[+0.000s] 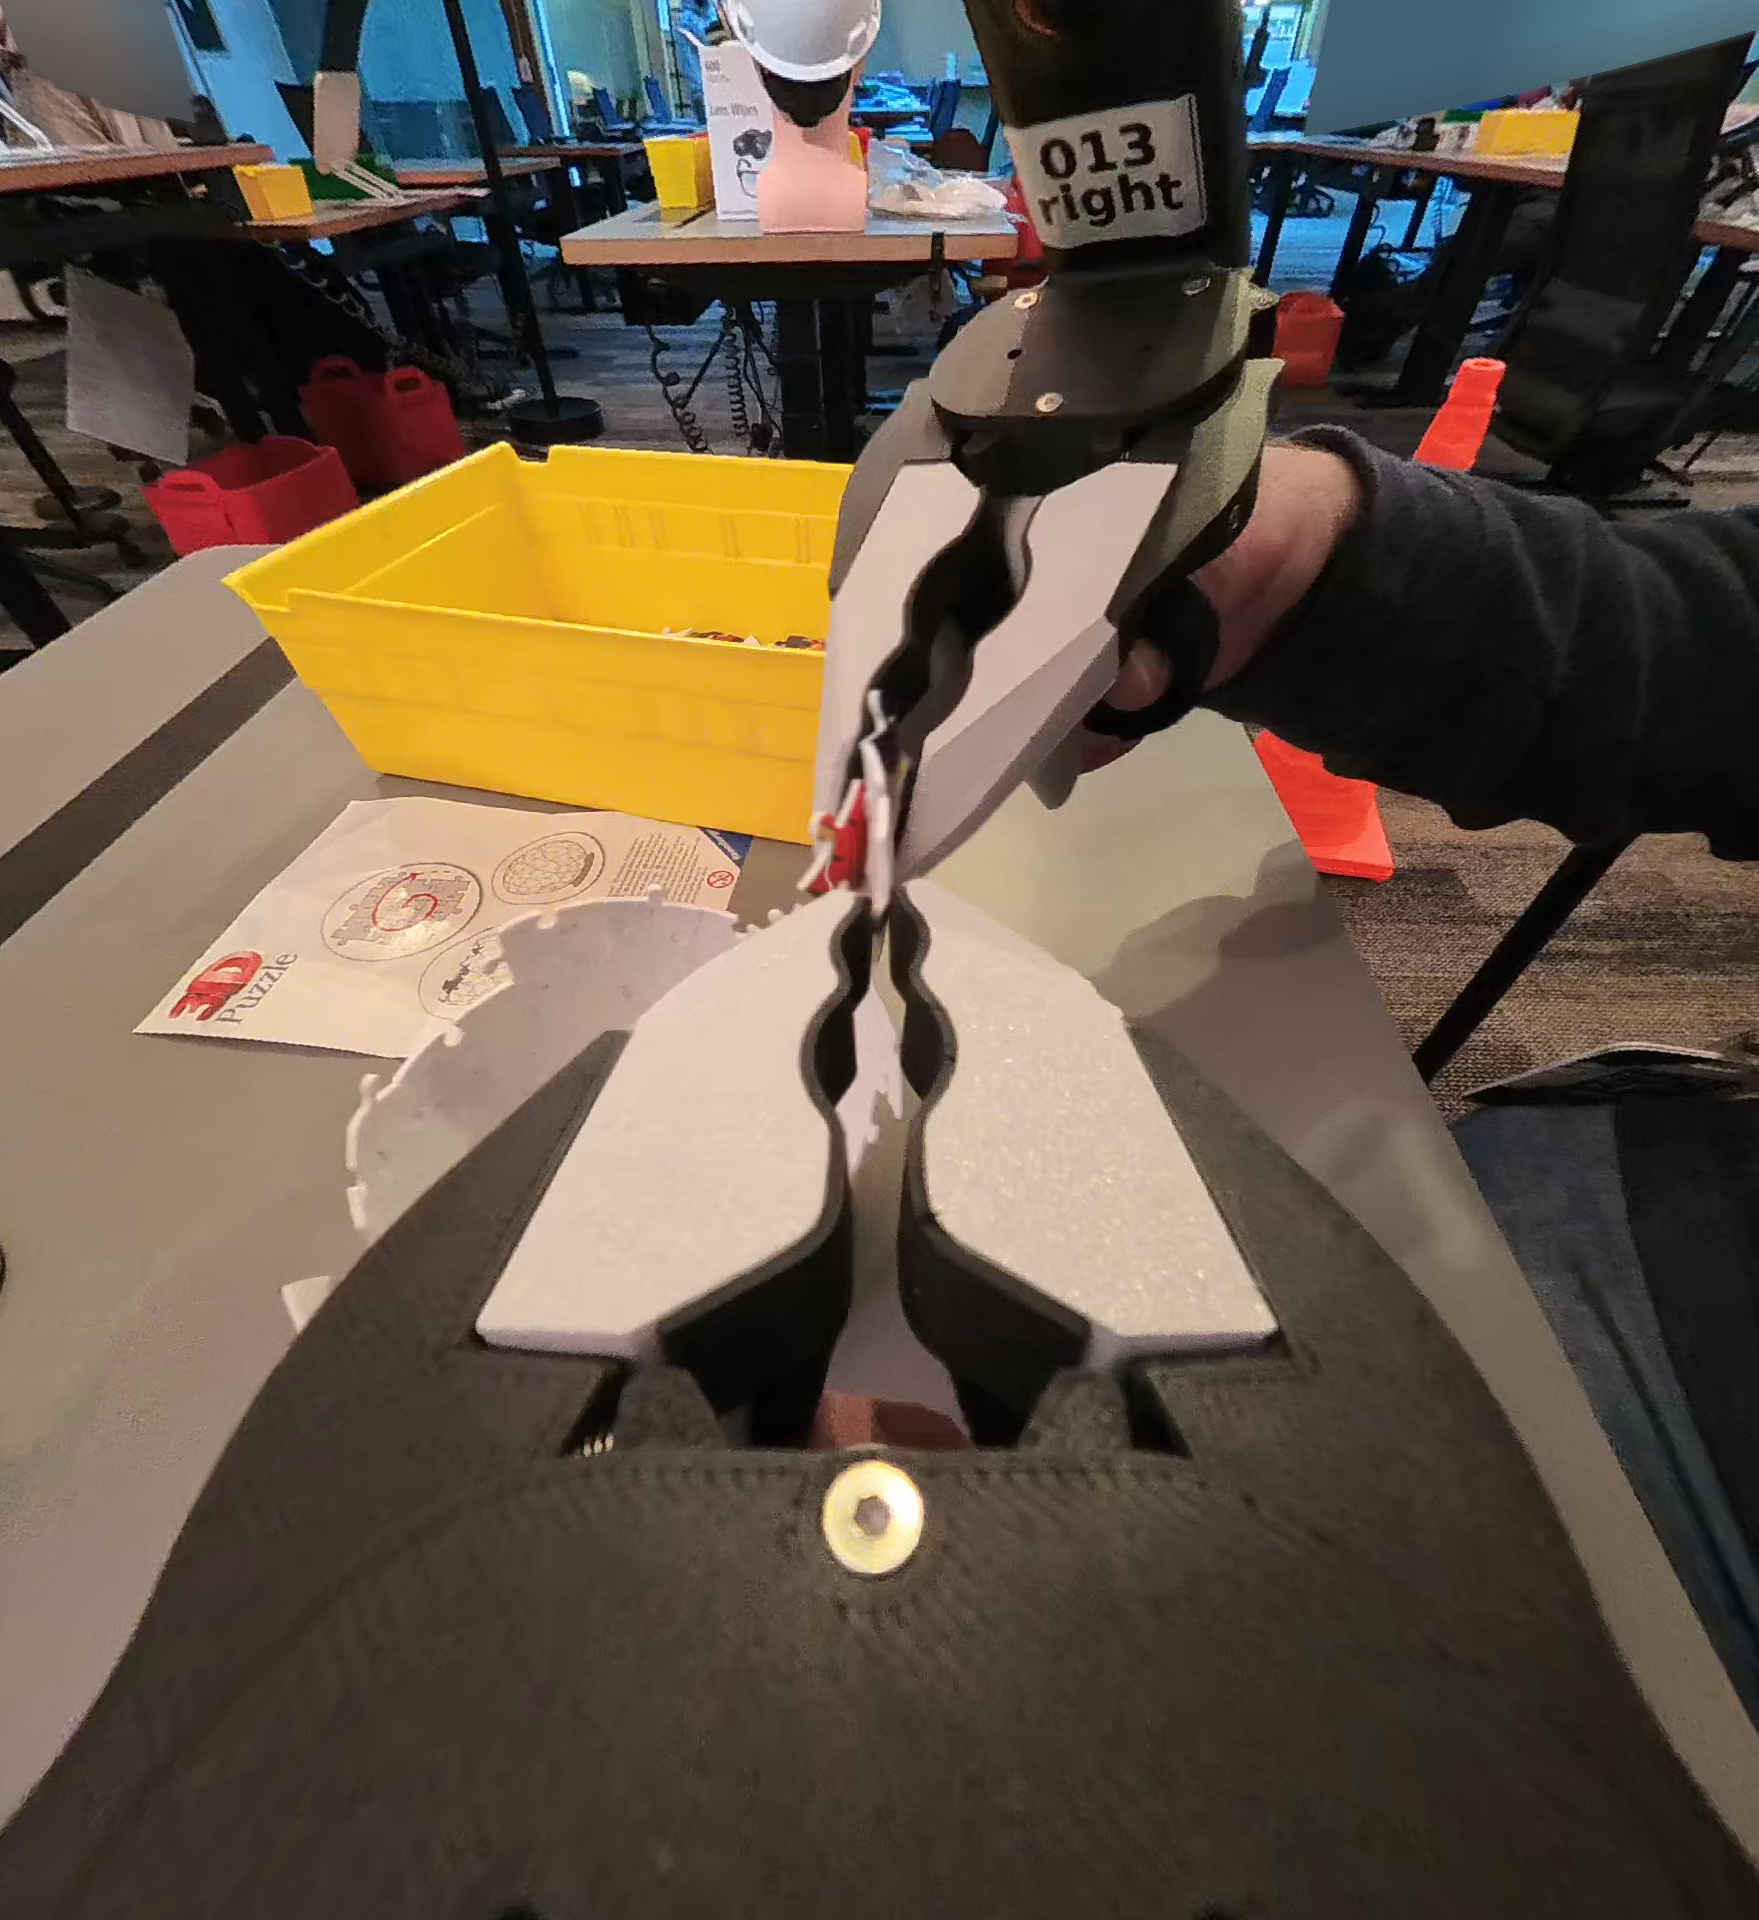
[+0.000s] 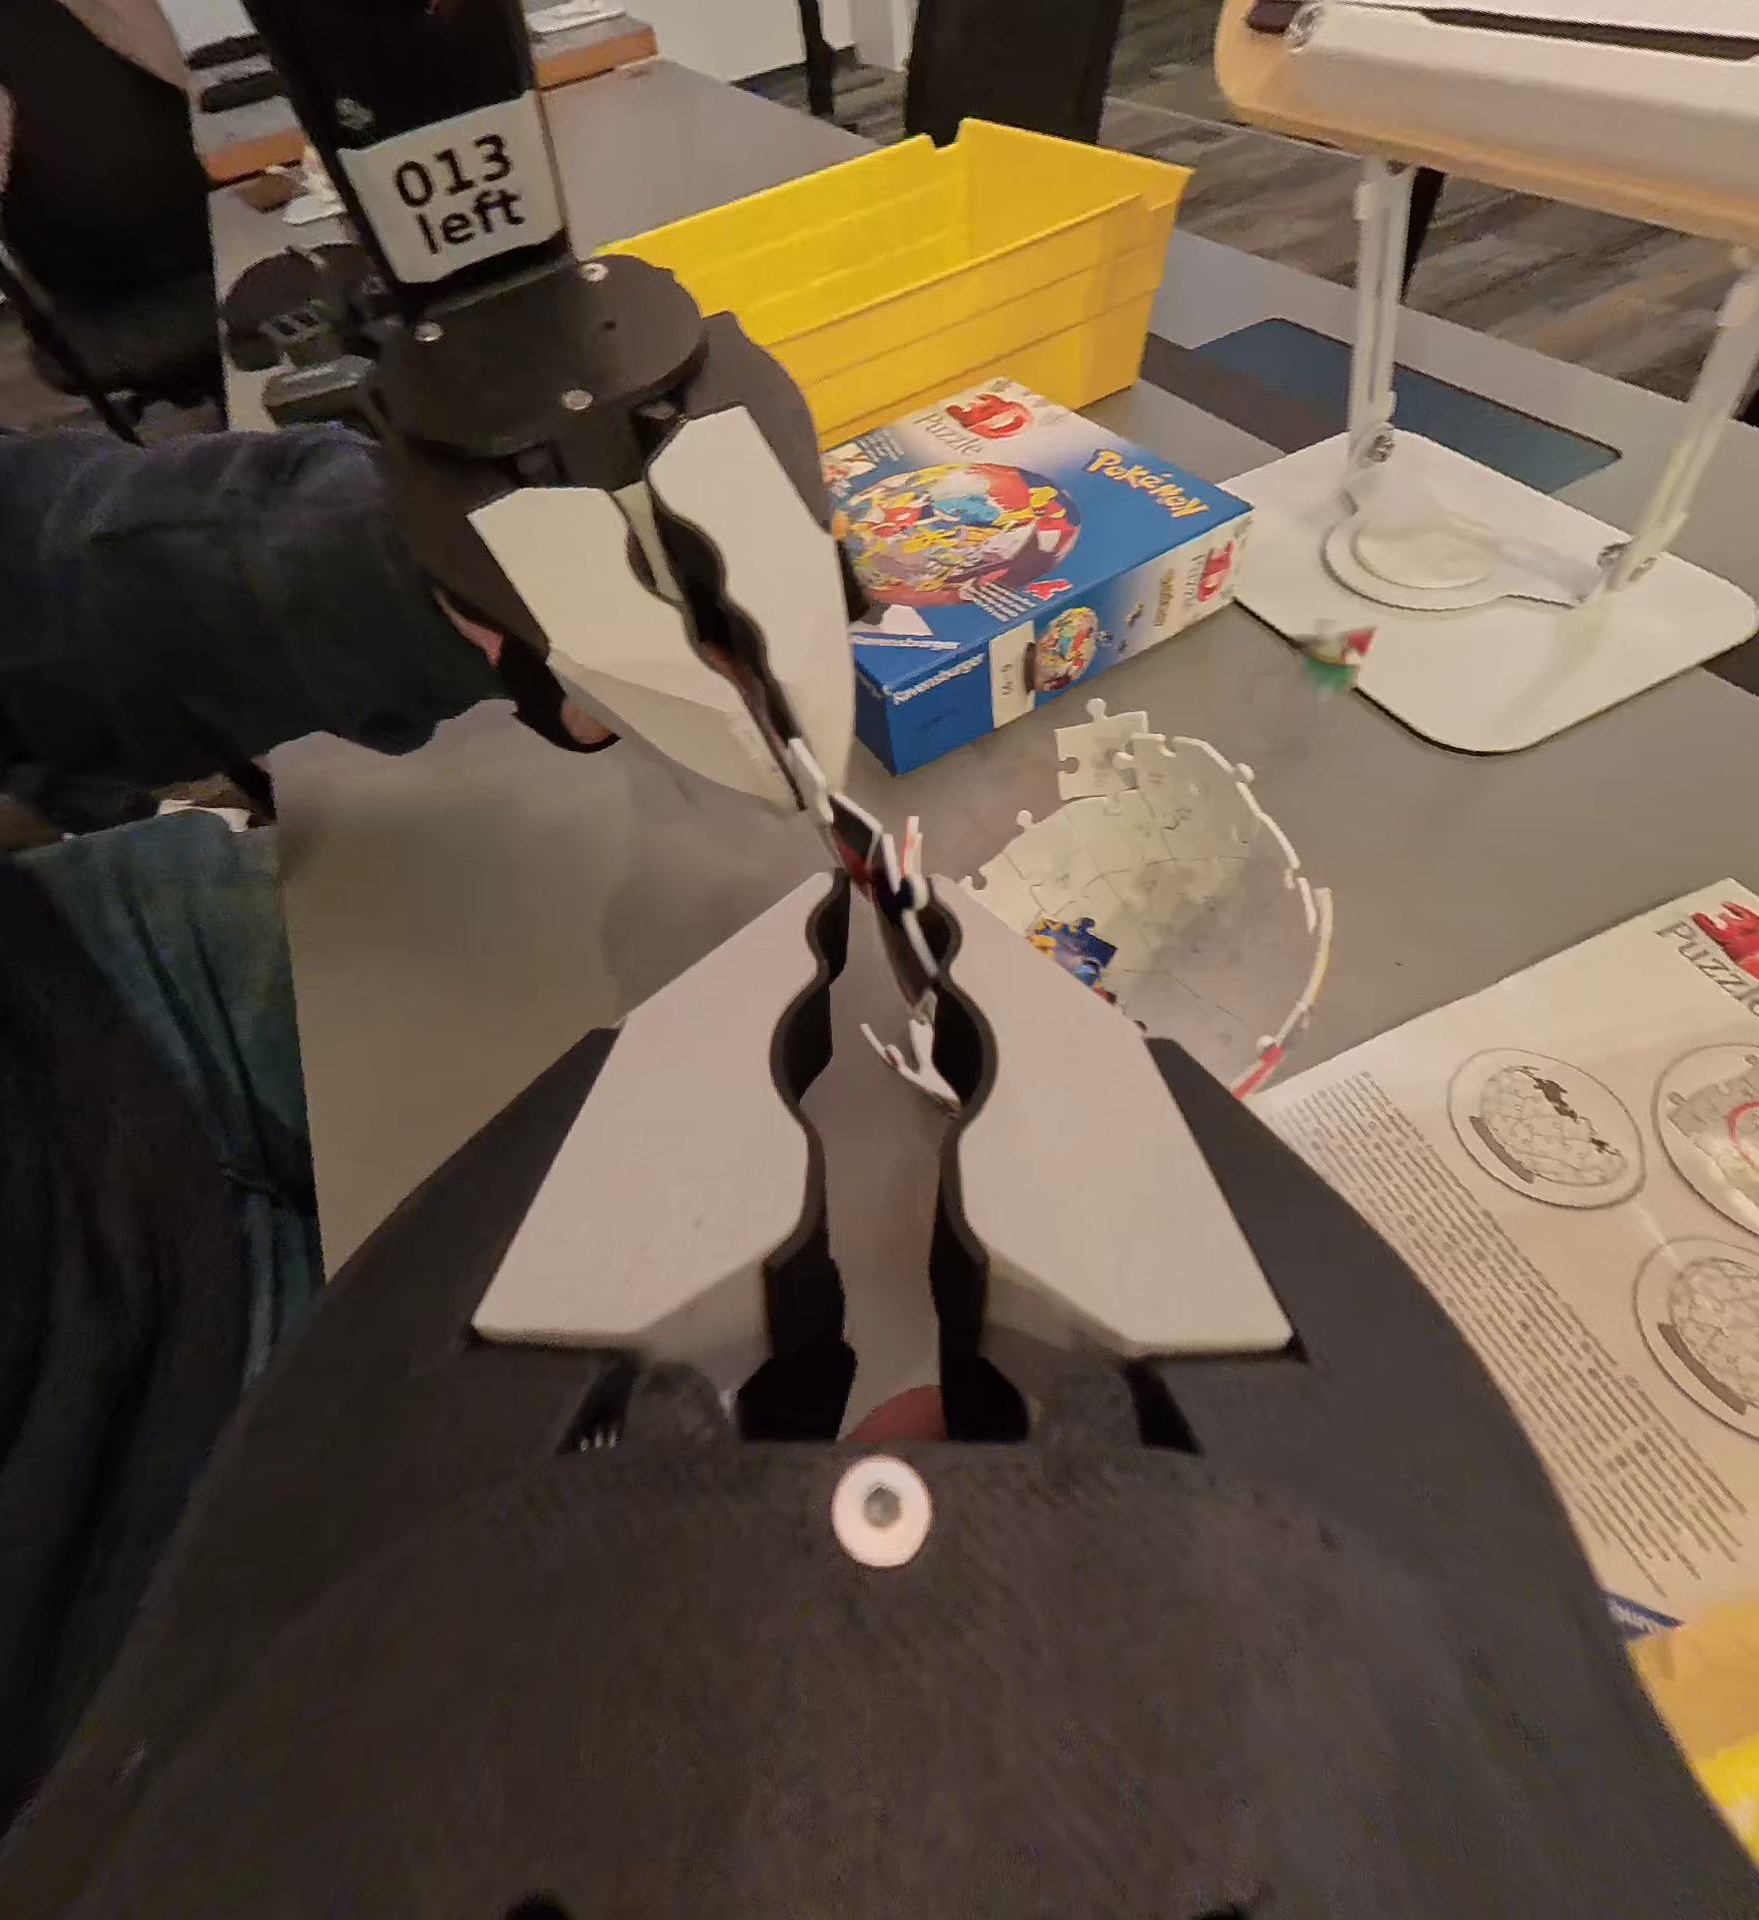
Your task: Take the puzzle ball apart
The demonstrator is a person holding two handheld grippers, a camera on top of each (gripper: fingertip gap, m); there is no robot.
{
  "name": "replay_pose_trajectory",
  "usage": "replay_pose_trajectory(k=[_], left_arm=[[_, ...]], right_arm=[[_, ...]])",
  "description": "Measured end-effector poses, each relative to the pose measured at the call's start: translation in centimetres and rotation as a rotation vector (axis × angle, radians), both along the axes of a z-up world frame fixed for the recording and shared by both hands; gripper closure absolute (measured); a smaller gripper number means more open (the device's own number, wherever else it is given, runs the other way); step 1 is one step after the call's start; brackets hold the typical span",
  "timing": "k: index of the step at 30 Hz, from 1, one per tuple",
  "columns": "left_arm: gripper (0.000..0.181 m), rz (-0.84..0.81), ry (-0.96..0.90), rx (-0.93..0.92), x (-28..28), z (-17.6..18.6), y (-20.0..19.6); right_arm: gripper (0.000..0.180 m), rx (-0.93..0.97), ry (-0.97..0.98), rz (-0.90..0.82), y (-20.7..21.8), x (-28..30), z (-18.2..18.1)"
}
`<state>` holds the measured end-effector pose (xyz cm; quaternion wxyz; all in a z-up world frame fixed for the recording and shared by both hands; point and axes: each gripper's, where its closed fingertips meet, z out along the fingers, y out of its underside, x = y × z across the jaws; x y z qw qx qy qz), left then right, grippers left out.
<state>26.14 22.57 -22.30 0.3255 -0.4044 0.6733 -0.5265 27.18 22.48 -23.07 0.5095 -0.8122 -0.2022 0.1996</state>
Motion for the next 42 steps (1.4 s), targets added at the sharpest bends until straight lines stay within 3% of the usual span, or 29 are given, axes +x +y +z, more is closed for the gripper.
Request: replay_pose_trajectory(k=[5, 9, 12, 16, 19, 22, 23, 27, 31, 33, 38, 42], left_arm=[[0.179, -0.030, 0.021, 0.008, -0.6, -0.7, -0.8], [0.179, -0.056, 0.009, -0.087, -1.1, -0.2, -0.9], [0.179, -0.020, 0.016, -0.077, -0.8, -0.6, -0.8], [0.179, 0.112, 0.025, -0.032, 0.1, -1.1, -0.6], [0.178, 0.134, 0.025, -0.054, 0.0, -1.3, -0.7], [0.178, 0.147, 0.033, -0.127, 0.4, -1.1, -0.5], [0.178, 0.161, 0.033, -0.132, 0.4, -1.0, -0.6], [0.178, 0.202, 0.071, -0.132, 0.0, -1.3, -0.5], [0.178, 0.036, -0.008, -0.415, -1.9, 1.3, -0.7], [0.178, -0.054, -0.052, -0.467, -2.5, 2.7, -1.2], [0.178, -0.288, -0.031, -0.500, -4.3, 3.3, -3.0], [0.177, -0.358, -0.017, -0.560, -4.8, 3.4, -3.6]], right_arm=[[0.169, -0.005, -0.011, 0.004, -0.7, -0.4, -1.2], [0.177, 0.013, 0.032, 0.040, -1.4, -0.6, -0.6], [0.178, 0.001, -0.041, -0.017, -1.2, -0.3, -1.1], [0.178, 0.024, -0.300, -0.235, -0.2, 0.8, -1.3], [0.179, 0.071, -0.382, -0.292, 0.0, 0.9, -1.0], [0.178, 0.176, -0.728, -0.401, 0.0, 1.2, 0.0], [0.177, 0.186, -0.751, -0.422, 0.0, 1.1, 0.2], [0.177, 0.183, -0.647, -0.342, 0.2, 0.7, -0.6], [0.178, 0.064, 0.086, -0.064, -1.1, -1.7, 1.3], [0.177, 0.048, 0.266, 0.051, -1.8, -2.5, 2.3], [0.177, 0.078, 0.350, 0.311, -4.5, -4.3, 3.3], [0.178, 0.101, 0.376, 0.381, -5.5, -5.2, 3.8]])
